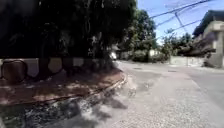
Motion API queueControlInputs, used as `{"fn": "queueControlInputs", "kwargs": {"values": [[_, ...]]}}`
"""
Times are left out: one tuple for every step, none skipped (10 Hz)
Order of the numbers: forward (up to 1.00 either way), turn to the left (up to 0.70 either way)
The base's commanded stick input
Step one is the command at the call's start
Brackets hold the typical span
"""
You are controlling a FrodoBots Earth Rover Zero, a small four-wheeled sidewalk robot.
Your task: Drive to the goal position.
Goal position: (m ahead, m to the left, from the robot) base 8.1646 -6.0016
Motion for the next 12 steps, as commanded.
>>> {"fn": "queueControlInputs", "kwargs": {"values": [[0.0, -1.0], [0.0, -1.0], [0.0, -1.0], [0.04, -0.35], [0.05, -0.1], [0.02, -0.55], [0.01, -0.81], [0.04, -0.27], [0.0, -0.92], [0.05, -0.17], [0.05, -0.1], [0.05, -0.1]]}}
